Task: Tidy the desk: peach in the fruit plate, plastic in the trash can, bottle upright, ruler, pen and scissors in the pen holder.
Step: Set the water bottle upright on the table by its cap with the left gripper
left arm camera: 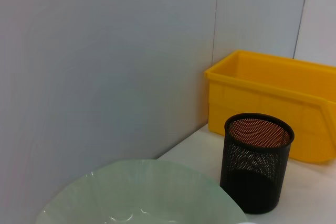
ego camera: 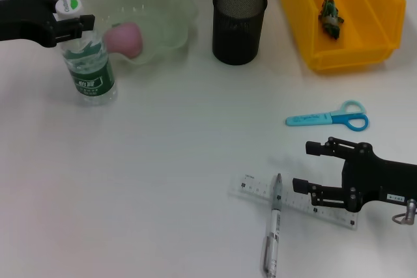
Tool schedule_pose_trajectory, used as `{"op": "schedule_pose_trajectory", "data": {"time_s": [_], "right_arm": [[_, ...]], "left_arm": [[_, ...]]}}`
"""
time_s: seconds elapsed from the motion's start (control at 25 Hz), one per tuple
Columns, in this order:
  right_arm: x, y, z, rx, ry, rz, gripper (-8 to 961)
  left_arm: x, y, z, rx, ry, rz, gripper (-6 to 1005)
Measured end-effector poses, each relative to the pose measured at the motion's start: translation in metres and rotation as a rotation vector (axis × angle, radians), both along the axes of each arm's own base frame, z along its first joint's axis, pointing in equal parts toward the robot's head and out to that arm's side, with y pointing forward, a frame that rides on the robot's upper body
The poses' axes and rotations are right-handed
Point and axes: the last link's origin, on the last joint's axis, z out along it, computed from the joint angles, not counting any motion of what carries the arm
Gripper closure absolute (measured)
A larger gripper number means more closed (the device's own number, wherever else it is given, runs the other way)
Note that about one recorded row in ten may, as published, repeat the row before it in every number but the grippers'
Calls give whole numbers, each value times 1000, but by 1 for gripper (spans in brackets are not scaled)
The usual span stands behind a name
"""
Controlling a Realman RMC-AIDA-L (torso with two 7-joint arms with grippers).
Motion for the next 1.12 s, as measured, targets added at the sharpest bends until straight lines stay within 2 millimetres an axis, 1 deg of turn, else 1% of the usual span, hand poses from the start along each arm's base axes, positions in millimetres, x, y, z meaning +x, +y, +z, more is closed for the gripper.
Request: {"op": "schedule_pose_trajectory", "data": {"time_s": [0.56,1.12], "right_arm": [[0,0,0,-1,1,1,168],[0,0,0,-1,1,1,169]], "left_arm": [[0,0,0,0,1,0,554],[0,-1,-4,-3,-9,5,554]]}}
